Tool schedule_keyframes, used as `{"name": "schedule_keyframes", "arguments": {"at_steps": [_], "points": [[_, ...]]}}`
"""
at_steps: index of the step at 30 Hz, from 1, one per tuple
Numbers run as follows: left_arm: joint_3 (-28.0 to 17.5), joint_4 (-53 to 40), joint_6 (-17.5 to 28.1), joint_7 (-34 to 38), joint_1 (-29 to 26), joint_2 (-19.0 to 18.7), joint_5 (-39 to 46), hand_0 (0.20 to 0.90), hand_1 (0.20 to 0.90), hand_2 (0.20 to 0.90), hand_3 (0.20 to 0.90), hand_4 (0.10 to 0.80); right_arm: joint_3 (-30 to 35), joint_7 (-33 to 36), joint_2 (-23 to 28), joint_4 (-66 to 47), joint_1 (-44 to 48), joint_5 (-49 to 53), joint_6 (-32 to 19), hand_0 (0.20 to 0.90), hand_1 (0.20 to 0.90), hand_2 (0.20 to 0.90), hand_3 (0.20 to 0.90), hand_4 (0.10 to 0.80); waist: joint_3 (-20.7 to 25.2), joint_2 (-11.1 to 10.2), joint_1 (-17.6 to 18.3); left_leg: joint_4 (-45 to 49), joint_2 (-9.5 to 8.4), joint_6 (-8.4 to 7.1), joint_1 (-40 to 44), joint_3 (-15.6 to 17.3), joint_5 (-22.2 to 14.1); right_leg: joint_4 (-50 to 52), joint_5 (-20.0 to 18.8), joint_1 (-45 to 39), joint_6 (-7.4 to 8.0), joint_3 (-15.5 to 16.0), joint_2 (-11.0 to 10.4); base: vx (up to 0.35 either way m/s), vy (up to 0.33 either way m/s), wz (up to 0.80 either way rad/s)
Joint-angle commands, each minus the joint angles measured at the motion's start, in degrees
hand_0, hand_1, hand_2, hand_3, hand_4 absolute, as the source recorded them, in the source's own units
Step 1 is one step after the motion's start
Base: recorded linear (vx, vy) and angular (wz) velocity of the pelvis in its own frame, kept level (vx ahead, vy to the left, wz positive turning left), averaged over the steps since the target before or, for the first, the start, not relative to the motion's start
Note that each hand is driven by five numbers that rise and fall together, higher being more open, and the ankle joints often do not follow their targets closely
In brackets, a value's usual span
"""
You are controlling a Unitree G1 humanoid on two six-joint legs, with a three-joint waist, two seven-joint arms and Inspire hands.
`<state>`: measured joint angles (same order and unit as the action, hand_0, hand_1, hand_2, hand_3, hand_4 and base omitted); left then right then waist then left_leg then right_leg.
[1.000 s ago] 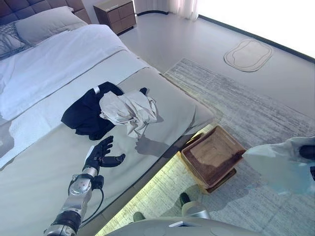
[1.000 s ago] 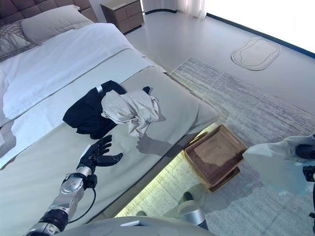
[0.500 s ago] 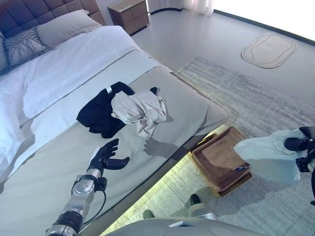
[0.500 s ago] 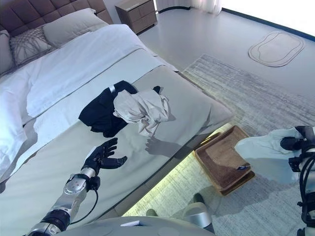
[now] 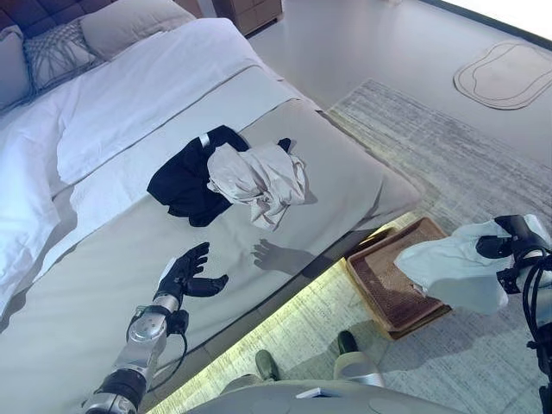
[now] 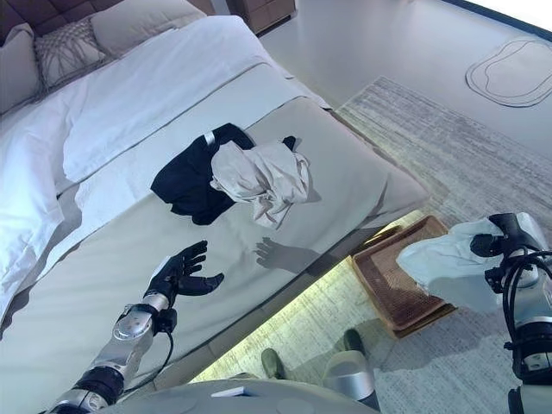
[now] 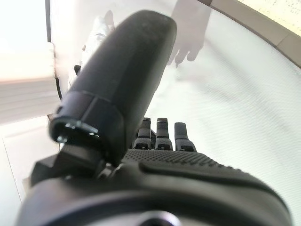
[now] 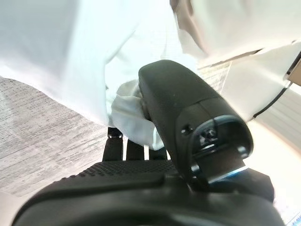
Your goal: Pick up the clothes from the bed and place them into the basket
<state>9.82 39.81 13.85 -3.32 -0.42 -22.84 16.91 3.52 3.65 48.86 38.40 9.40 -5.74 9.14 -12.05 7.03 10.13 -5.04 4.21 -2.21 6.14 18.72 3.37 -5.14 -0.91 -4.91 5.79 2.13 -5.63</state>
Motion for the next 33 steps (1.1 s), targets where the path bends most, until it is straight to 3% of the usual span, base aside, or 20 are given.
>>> {"name": "schedule_keyframes", "arguments": {"at_steps": [1, 22, 33], "points": [[-1.5, -1.4, 4.4, 1.2, -4.4, -1.9, 2.0, 0.900, 0.900, 0.900, 0.900, 0.800, 0.5, 4.2, 3.2, 0.2, 8.3, -0.1, -1.6, 0.900, 0.900, 0.900, 0.900, 0.800, 2.3, -2.1, -2.1, 4.1, 1.19, -2.37, 2.1, -1.8, -7.6, 6.0, 0.7, 6.0, 0.20, 5.0, -0.7, -0.031, 0.006, 0.11], [-2.8, -0.9, 5.9, 1.2, -2.8, -1.6, 2.4, 0.900, 0.900, 0.900, 0.900, 0.800, -0.6, 3.6, -0.5, -3.0, 9.3, 5.3, -5.5, 0.900, 0.900, 0.900, 0.900, 0.800, 2.5, -3.8, -4.8, 3.6, 1.16, -2.33, 2.4, -4.2, -7.0, 6.0, 1.4, 3.7, -0.17, 6.6, -0.9, 0.016, 0.000, 0.05], [-4.1, -1.0, 6.1, 2.3, -2.0, -2.0, 2.4, 0.900, 0.900, 0.900, 0.900, 0.800, -4.5, 8.1, -1.4, -6.1, 12.6, 0.3, -7.2, 0.900, 0.900, 0.900, 0.900, 0.800, 2.3, -5.1, -7.3, 3.7, 0.90, -2.11, 2.0, -6.7, -6.8, 5.9, 1.8, 2.2, -0.35, 8.0, -1.3, 0.020, -0.002, 0.10]]}}
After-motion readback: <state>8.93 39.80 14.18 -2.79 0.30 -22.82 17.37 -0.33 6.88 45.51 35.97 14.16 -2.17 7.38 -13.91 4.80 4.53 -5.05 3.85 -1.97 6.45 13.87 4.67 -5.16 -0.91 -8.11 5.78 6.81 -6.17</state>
